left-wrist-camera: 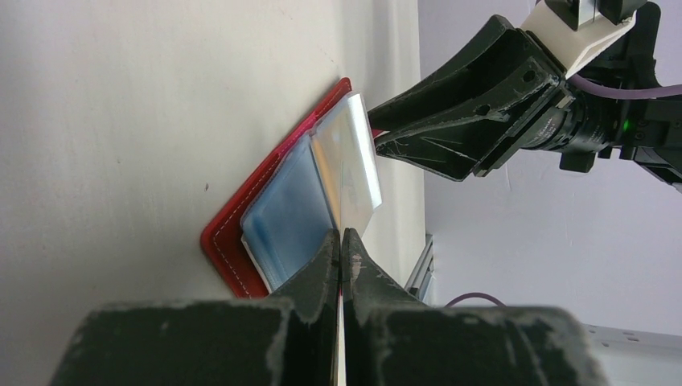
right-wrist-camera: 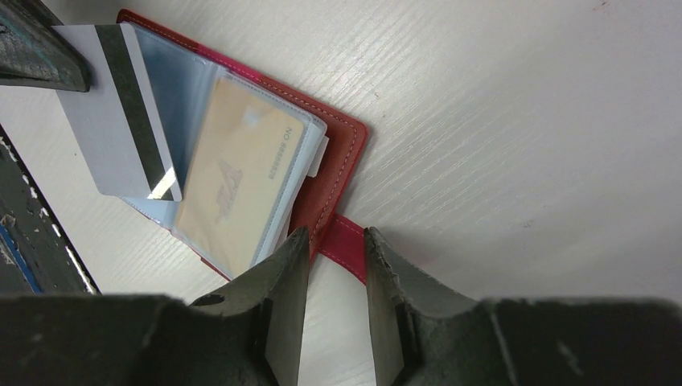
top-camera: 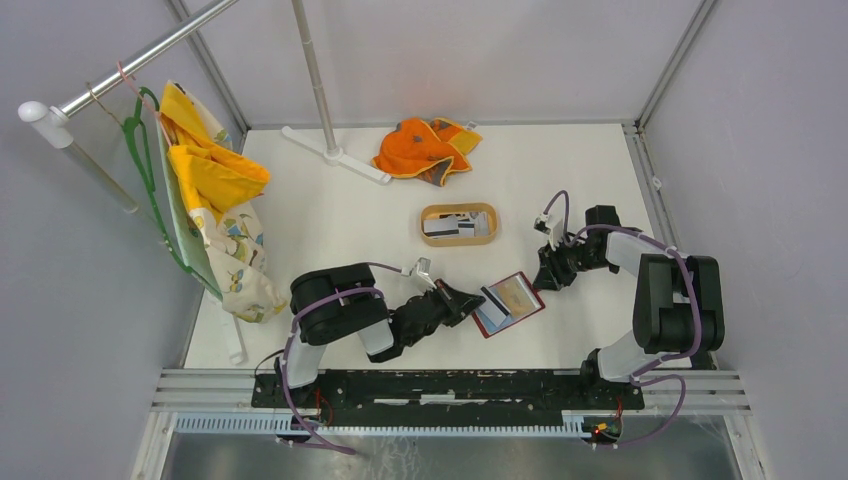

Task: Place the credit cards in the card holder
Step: Insert the credit card into the card holder.

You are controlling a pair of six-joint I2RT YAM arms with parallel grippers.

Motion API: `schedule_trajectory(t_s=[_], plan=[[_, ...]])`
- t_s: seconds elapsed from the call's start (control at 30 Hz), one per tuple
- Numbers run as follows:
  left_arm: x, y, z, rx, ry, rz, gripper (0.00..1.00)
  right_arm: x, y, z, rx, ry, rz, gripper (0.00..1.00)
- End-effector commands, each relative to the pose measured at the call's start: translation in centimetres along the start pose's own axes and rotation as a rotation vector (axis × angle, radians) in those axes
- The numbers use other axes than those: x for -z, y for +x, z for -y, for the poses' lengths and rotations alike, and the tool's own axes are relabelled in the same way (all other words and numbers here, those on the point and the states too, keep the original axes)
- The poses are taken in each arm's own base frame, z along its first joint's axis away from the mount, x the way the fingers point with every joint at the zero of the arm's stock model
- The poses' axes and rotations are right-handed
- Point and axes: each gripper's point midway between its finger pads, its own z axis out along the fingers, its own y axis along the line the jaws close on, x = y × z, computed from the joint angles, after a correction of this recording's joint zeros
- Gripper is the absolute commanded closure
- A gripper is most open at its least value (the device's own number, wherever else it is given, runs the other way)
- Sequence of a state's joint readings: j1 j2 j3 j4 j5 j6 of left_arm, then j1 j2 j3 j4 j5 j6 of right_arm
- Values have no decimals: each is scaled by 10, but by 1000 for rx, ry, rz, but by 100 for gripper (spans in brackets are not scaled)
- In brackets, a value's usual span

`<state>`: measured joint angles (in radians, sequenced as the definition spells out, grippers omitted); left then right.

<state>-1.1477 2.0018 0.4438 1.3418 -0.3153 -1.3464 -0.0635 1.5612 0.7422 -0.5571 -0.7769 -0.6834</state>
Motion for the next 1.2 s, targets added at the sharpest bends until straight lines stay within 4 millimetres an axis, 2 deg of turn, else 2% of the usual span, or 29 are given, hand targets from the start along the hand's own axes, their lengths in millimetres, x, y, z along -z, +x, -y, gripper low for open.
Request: schedule_trajectory(t_s=[0.0, 0.17, 0.63, 1.17], plan=[[-2, -3, 21, 61, 64, 23, 98, -1, 5, 2, -17, 11, -29, 63], [-3, -2, 20, 74, 61, 17, 98, 0, 5, 2, -15, 15, -29, 64], [-10, 8, 4, 115, 1, -15, 98, 0, 5, 3, -4, 24, -30, 65], [-17, 17, 6, 92, -11, -50, 98, -1, 6, 4, 1, 24, -33, 65]])
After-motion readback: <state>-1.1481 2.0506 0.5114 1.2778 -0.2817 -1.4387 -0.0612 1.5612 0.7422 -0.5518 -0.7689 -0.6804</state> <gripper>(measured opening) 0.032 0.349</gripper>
